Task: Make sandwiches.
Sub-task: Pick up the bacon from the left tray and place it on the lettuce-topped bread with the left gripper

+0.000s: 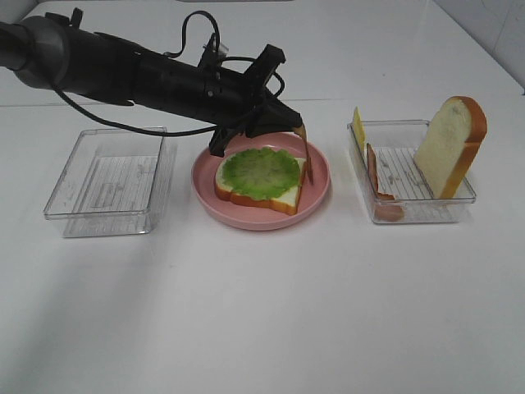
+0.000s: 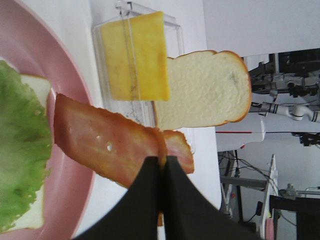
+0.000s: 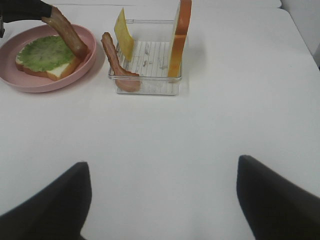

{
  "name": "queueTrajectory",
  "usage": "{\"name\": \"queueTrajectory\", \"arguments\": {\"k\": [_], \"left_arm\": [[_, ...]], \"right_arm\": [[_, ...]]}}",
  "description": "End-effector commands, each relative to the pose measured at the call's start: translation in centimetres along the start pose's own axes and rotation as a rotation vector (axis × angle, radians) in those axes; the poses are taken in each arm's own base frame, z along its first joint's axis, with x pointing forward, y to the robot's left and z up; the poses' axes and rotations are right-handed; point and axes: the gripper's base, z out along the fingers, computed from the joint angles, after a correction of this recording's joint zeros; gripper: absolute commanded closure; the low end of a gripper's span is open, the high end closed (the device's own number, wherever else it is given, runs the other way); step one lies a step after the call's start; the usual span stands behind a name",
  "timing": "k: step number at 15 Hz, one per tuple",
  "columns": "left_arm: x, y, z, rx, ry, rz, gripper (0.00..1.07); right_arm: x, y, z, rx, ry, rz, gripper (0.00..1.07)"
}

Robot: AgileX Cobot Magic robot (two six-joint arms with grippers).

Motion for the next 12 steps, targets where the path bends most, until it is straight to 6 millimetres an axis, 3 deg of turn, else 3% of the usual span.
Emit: {"name": "queueTrajectory", "arguments": {"k": [1, 6, 12], "left_arm": [[-0.5, 0.8, -0.8, -0.043, 0.025, 0.066, 1.07], [-1.9, 2.7, -2.7, -0.110, 0.031, 0.092, 1.07], [-1.9, 3.8, -3.0, -0.227, 0.047, 0.081, 1.07]], "right_arm": [[0.0, 0.0, -0.1, 0.009, -0.020, 0.002, 0.31], [0.0, 0.0, -0.1, 0.009, -0.020, 0.002, 0.31], [0.0, 0.0, -0.1, 0.009, -0.020, 0.002, 0.31]]}}
